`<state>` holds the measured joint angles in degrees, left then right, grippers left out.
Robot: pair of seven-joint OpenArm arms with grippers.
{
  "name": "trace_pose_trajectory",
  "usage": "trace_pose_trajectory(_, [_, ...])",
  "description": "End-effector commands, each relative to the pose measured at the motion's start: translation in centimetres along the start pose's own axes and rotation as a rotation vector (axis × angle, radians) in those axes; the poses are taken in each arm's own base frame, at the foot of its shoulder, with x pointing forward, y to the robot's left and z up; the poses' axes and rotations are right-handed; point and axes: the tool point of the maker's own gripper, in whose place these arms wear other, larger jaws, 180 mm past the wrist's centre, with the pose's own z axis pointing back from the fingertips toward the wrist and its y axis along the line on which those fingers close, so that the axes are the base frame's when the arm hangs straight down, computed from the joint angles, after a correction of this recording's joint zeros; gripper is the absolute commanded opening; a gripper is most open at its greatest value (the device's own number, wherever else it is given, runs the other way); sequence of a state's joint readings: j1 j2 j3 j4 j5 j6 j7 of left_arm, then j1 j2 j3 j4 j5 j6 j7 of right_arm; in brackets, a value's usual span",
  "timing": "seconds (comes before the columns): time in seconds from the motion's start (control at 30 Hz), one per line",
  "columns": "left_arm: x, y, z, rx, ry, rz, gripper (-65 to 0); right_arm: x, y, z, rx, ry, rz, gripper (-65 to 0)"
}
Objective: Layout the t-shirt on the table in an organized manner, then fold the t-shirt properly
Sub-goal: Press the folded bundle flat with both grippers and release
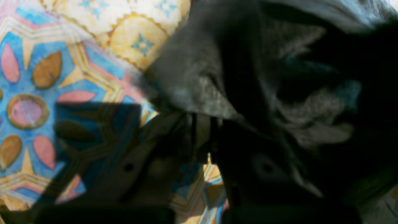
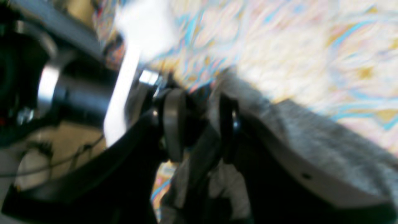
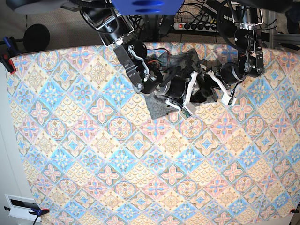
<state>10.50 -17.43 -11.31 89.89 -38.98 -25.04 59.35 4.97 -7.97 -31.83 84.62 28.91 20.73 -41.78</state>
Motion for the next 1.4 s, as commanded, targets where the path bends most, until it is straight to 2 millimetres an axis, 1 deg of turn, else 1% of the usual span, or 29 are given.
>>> trace_pose_trajectory(0.0, [0.7, 0.1, 0.4, 0.005, -0.016, -0.018, -65.0, 2.0, 1.2, -0.1, 0.039, -0.056, 0.010, -46.6])
trace_pose_trajectory(0.2, [0.1, 0.2, 0.4, 0.006, -0.005, -0.015, -65.0, 4.8, 1.7, 0.9, 0.040, -0.124, 0.060, -46.7])
trace_pose_trajectory(0.3, [0.1, 0.2, 0.4, 0.006, -0.005, -0.015, -65.0, 6.7, 2.7, 1.9, 0.048, -0.179, 0.098, -46.7])
trace_pose_trajectory(0.37, [0.2, 0.2, 0.5, 0.006, -0.006, -0.016, -65.0, 7.9, 2.7, 2.6, 0.040, -0.212, 0.116, -46.9])
trace_pose_trajectory(0.5, [0.1, 0.2, 0.5, 0.007, -0.004, -0.016, -65.0, 10.2, -0.3, 5.4, -0.053, -0.293, 0.096, -47.2])
trace_pose_trajectory(0.53, [0.1, 0.2, 0.5, 0.007, -0.004, -0.016, -65.0, 9.9, -1.5, 6.1, -0.084, -0.280, 0.095, -47.5])
trace_pose_trajectory(0.57, [0.1, 0.3, 0.5, 0.008, -0.005, -0.015, -65.0, 8.9, -3.0, 6.8, -0.122, -0.240, 0.098, -48.9])
trace_pose_trajectory(0.63, [0.1, 0.3, 0.5, 0.008, -0.005, -0.015, -65.0, 7.5, -5.1, 8.0, -0.176, -0.181, 0.098, -54.3])
trace_pose_trajectory(0.73, [0.1, 0.3, 0.5, 0.008, -0.005, -0.015, -65.0, 6.4, -7.6, 10.3, -0.249, -0.130, 0.122, -64.8])
trace_pose_trajectory(0.8, [0.2, 0.2, 0.5, 0.008, -0.006, -0.016, -65.0, 5.7, -8.5, 11.6, -0.283, -0.088, 0.153, -64.8])
trace_pose_trajectory(0.83, [0.2, 0.3, 0.5, 0.009, -0.006, -0.018, -65.0, 4.7, -8.8, 12.3, -0.301, -0.053, 0.164, -64.5])
trace_pose_trajectory(0.87, [0.3, 0.3, 0.5, 0.011, -0.007, -0.020, -65.0, 3.7, -9.0, 12.7, -0.316, -0.024, 0.171, -65.0])
trace_pose_trajectory(0.93, [0.3, 0.3, 0.5, 0.011, -0.007, -0.020, -65.0, 1.6, -8.5, 13.1, -0.343, 0.024, 0.174, -65.0])
trace_pose_trajectory(1.07, [0.4, 0.3, 0.5, 0.011, -0.009, -0.021, -65.0, -3.6, -8.2, 14.4, -0.435, 0.164, 0.189, -65.0])
trace_pose_trajectory(1.13, [0.4, 0.3, 0.5, 0.011, -0.009, -0.021, -65.0, -5.4, -7.6, 14.4, -0.446, 0.214, 0.200, -65.0])
trace_pose_trajectory(1.2, [0.4, 0.3, 0.5, 0.012, -0.008, -0.021, -65.0, -6.5, -6.5, 13.7, -0.426, 0.251, 0.231, -65.0])
trace_pose_trajectory(1.37, [0.3, 0.3, 0.5, 0.012, -0.006, -0.020, -65.0, -7.2, -5.3, 12.6, -0.406, 0.295, 0.304, -65.0])
